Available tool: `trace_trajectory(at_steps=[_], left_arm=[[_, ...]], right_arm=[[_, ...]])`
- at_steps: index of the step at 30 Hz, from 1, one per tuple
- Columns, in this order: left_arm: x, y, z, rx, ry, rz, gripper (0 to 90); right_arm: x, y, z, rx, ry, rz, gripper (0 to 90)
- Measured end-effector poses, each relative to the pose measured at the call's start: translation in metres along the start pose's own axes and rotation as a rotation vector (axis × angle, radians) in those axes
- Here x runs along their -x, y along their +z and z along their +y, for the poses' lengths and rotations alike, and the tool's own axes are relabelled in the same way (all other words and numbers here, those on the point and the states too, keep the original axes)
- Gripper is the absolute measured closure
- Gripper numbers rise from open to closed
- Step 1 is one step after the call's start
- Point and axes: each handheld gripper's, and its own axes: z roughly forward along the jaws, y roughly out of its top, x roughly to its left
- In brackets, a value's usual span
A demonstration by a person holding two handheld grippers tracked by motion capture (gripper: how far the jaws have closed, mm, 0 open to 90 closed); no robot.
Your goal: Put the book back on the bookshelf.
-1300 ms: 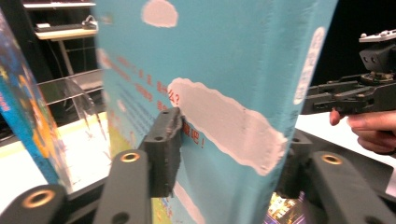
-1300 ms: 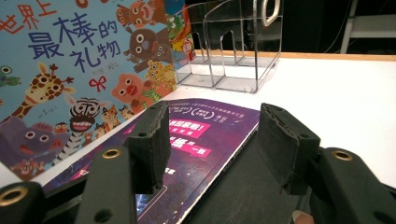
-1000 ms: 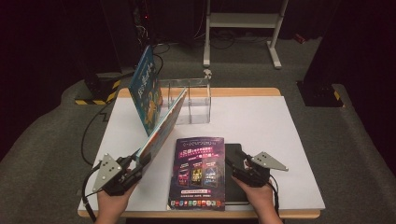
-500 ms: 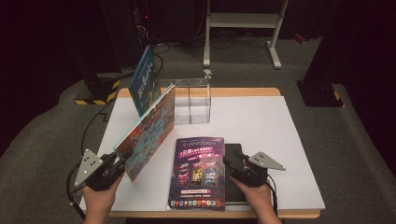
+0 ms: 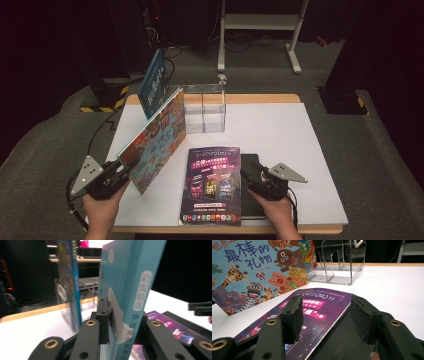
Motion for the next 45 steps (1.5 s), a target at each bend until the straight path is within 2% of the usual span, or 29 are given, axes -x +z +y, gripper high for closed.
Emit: trace_trajectory(at_steps=[3, 5, 7, 10, 13, 14, 17, 19, 22, 23, 26, 28, 31, 35, 41, 45], left_arm=[[-0.004, 0.002, 0.005, -0.037, -0.006, -0.007, 75.9], [-0.005, 0.004, 0.008, -0.063, 0.012, 0.0, 75.8], [-0.006, 0.006, 0.01, -0.078, 0.011, 0.002, 75.4], [-0.007, 0.01, 0.012, -0.074, -0.005, -0.007, 74.6], [-0.006, 0.015, 0.012, -0.072, -0.004, -0.015, 72.7], [-0.004, 0.017, 0.011, -0.075, 0.017, -0.012, 72.5], [-0.004, 0.022, 0.013, -0.09, 0.007, -0.027, 70.9], [-0.003, 0.025, 0.014, -0.085, 0.014, -0.022, 69.2], [-0.003, 0.03, 0.015, -0.075, 0.026, 0.011, 69.0], [-0.003, 0.032, 0.015, -0.074, 0.013, 0.006, 70.5], [-0.004, 0.032, 0.015, -0.062, 0.031, 0.005, 72.6], [-0.006, 0.035, 0.016, -0.067, -0.009, 0.001, 72.6], [-0.007, 0.038, 0.016, -0.082, -0.037, 0.009, 68.1], [-0.006, 0.039, 0.015, -0.069, -0.006, 0.02, 69.6], [-0.007, 0.039, 0.015, -0.066, -0.007, 0.002, 75.6], [-0.008, 0.039, 0.015, -0.059, 0.012, 0.032, 78.5]], right_arm=[[-0.001, 0.0, 0.0, -0.004, 0.0, 0.0, 43.6], [-0.001, 0.0, -0.001, -0.007, -0.006, 0.003, 43.5], [-0.001, 0.001, -0.001, -0.009, -0.006, 0.005, 43.3], [-0.001, 0.001, -0.001, -0.01, -0.001, 0.005, 43.2], [0.0, 0.001, -0.002, -0.013, -0.002, 0.005, 43.0], [0.0, 0.001, -0.002, -0.014, -0.002, 0.006, 43.0], [0.0, 0.001, -0.002, -0.016, 0.0, 0.007, 43.0], [0.001, 0.0, -0.002, -0.015, -0.001, 0.007, 42.8], [0.001, 0.0, -0.002, -0.013, 0.001, 0.005, 42.6], [0.001, 0.0, -0.002, -0.013, 0.0, 0.004, 42.5], [0.002, -0.001, -0.002, -0.01, 0.0, 0.005, 42.4], [0.003, -0.002, -0.001, -0.009, 0.002, 0.004, 42.3], [0.004, -0.002, -0.001, -0.006, 0.007, 0.003, 42.3], [0.005, -0.002, -0.002, -0.01, 0.007, 0.001, 42.3], [0.007, -0.001, 0.0, -0.016, 0.003, -0.005, 42.0], [0.015, -0.008, 0.004, -0.015, -0.008, -0.026, 42.0]])
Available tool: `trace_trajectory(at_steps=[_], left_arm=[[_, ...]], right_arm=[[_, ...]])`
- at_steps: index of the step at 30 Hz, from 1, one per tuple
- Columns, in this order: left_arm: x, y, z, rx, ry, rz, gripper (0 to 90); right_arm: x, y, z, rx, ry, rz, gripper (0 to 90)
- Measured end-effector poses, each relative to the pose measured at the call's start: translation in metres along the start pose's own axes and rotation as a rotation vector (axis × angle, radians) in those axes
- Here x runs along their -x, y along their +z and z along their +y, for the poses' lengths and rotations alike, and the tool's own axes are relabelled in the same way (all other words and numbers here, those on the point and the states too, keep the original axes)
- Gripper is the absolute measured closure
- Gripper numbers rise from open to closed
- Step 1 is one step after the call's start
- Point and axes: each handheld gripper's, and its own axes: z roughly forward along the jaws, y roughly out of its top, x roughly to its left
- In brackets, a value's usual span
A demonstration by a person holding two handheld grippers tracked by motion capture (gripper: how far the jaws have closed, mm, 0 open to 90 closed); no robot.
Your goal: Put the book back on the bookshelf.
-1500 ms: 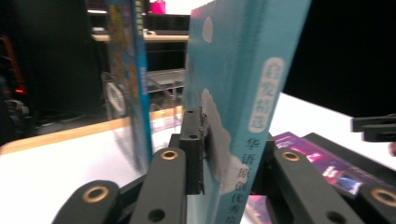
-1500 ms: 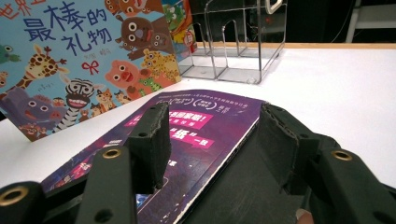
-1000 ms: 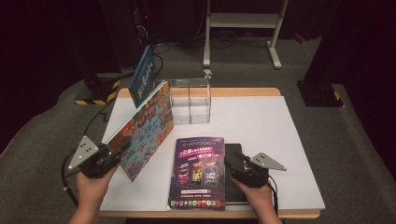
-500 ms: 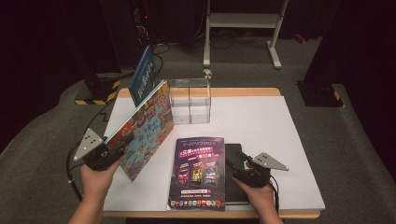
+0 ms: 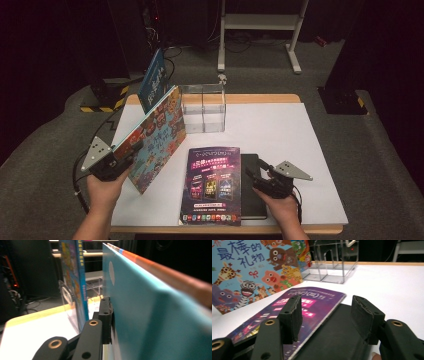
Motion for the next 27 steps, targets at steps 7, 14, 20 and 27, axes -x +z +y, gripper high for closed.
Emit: trace_trajectory(at_steps=[7, 14, 20, 27], left_arm=[[0.005, 0.002, -0.001, 0.011, 0.007, 0.036, 80.6], [0.007, 0.004, 0.001, 0.017, -0.031, 0.072, 81.0], [0.018, 0.009, 0.002, 0.009, -0.029, 0.111, 81.2], [0.032, 0.02, 0.008, -0.004, -0.015, 0.146, 81.3]], right_arm=[[0.008, -0.008, -0.006, 0.017, 0.019, -0.012, 42.1], [0.012, -0.007, -0.005, 0.03, 0.03, 0.019, 42.2], [0.019, -0.003, -0.007, 0.025, 0.027, 0.023, 42.4], [0.023, -0.006, -0.006, 0.059, 0.018, 0.023, 42.5]])
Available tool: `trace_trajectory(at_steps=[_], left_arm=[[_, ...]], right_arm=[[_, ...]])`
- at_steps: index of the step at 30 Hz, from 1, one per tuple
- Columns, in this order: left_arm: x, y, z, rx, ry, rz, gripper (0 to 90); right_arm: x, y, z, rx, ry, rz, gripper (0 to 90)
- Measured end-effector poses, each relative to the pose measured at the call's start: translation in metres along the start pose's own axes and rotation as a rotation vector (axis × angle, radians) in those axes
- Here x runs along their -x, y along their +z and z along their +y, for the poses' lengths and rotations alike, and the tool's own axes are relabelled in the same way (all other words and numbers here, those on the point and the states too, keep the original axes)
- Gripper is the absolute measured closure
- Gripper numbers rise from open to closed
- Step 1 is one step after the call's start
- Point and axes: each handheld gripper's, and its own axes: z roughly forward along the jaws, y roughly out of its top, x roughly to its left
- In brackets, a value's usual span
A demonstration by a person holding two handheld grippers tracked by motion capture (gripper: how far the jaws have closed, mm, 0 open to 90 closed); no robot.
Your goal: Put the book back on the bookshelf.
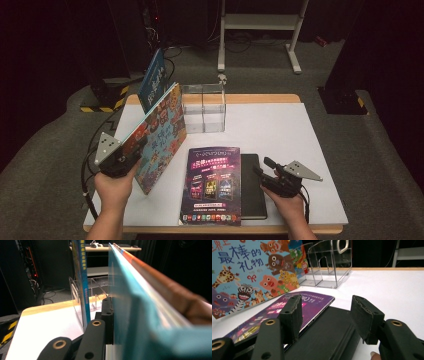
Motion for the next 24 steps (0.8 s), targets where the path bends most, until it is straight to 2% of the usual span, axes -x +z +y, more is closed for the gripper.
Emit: trace_trajectory(at_steps=[5, 8, 13, 19, 24], left_arm=[[0.0, 0.004, 0.008, 0.005, -0.033, 0.01, 81.4], [0.001, 0.008, 0.013, -0.001, -0.028, 0.013, 81.6], [0.004, 0.013, 0.021, -0.001, -0.027, 0.017, 81.7], [0.007, 0.016, 0.028, 0.002, 0.023, 0.047, 81.7], [0.006, 0.016, 0.036, 0.02, 0.02, 0.069, 81.8]], right_arm=[[0.003, -0.003, 0.002, 0.012, 0.004, -0.008, 42.5], [0.004, -0.003, 0.002, 0.016, 0.017, -0.009, 42.5], [0.003, -0.002, 0.003, 0.016, 0.011, -0.01, 42.5], [0.002, -0.004, 0.004, 0.023, 0.011, -0.008, 42.6], [0.002, -0.005, 0.005, 0.033, 0.012, 0.0, 42.9]])
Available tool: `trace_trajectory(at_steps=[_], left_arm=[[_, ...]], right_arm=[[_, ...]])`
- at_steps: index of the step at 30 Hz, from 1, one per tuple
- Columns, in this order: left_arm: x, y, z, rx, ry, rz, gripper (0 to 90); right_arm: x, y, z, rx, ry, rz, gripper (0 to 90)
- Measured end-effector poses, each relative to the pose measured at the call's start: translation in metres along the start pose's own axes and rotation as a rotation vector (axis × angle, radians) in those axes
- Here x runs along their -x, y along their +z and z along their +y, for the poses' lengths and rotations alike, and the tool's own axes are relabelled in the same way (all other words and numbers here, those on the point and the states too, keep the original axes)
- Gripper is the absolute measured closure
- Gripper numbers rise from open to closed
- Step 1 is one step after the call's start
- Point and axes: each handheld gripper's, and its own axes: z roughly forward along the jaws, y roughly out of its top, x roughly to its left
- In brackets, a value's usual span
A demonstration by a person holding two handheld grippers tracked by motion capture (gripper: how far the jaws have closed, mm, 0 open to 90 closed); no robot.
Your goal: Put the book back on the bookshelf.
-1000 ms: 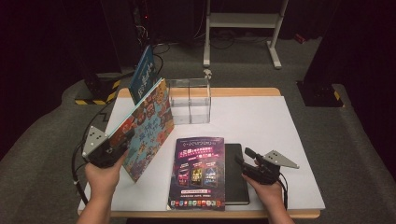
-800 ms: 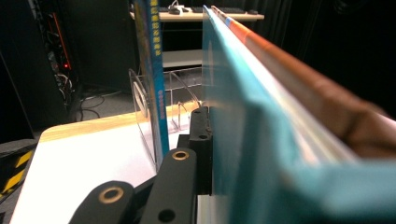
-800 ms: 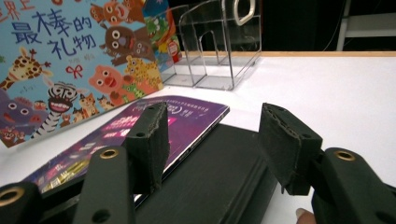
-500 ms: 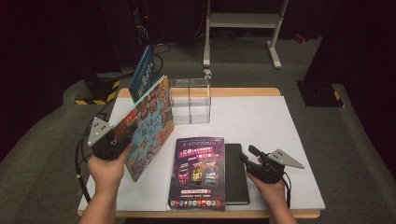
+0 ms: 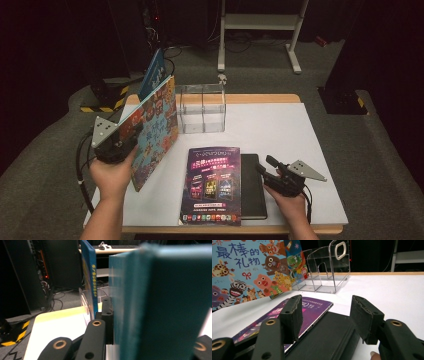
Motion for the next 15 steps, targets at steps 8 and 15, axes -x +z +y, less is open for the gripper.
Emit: trace_trajectory(at_steps=[8, 15], left_arm=[[0.005, 0.023, 0.002, 0.022, -0.002, 0.022, 81.8], [0.011, 0.043, 0.005, 0.062, -0.001, 0.054, 81.7]], right_arm=[[-0.001, -0.001, 0.0, -0.003, -0.001, 0.001, 42.9], [-0.002, -0.002, 0.0, -0.002, 0.001, 0.002, 42.9]])
